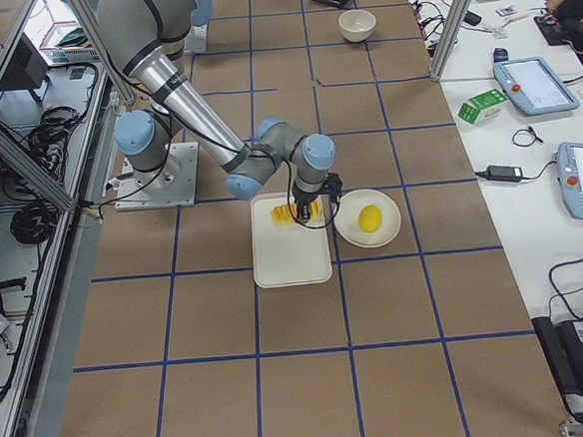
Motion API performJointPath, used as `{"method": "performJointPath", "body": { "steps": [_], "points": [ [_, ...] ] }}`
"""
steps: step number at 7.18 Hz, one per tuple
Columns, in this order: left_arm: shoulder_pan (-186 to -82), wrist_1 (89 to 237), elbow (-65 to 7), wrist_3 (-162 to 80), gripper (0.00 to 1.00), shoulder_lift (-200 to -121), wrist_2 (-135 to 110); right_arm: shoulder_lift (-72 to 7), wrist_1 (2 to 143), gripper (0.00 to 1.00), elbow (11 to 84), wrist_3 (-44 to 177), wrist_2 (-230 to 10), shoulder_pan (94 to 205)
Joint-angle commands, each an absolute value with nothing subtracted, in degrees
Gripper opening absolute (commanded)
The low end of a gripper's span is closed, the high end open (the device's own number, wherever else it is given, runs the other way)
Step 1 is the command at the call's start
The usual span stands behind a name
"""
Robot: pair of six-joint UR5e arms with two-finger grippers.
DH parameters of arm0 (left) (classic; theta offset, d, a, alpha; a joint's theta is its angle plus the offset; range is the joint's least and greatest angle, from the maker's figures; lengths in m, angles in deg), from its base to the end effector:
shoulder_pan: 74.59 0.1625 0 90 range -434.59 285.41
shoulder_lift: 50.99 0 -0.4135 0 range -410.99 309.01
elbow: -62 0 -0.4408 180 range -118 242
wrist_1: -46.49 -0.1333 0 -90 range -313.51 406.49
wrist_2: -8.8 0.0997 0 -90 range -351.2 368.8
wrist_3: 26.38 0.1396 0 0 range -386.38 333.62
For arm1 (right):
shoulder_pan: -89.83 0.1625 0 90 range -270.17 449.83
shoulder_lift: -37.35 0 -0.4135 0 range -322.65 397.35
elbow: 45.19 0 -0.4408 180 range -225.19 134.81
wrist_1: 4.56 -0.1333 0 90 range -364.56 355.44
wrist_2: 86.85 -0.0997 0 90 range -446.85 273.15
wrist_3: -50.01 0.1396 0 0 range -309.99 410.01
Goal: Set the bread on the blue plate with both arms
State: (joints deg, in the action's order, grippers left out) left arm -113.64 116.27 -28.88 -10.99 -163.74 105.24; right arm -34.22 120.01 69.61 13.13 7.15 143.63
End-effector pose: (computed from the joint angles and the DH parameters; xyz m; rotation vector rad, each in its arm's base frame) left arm 0.4346 -0.5040 0.2227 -0.9342 2.9300 0.1713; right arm -0.2130 -0.5003 0.1002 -0.0266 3.0972 0.2528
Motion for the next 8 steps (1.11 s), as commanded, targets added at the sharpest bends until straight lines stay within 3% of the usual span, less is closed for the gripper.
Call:
{"method": "performJointPath", "body": {
  "steps": [1, 5, 8],
  "points": [
    [-114.1, 126.4, -25.5, -9.6, 0.00, -158.2, 108.7, -37.9, 116.8, 0.00, 69.4, 13.4, 6.8, 144.4],
    [-121.3, 148.3, -26.9, -11.5, 0.00, -144.2, 106.8, -42.6, 115.3, 0.00, 67.6, 20.9, 6.8, 152.7],
    [-142.9, 151.2, -35.3, -36.6, 0.00, -138.8, 95.6, -42.9, 101.9, 0.00, 58.3, 32.0, 5.0, 161.3]
  ]
}}
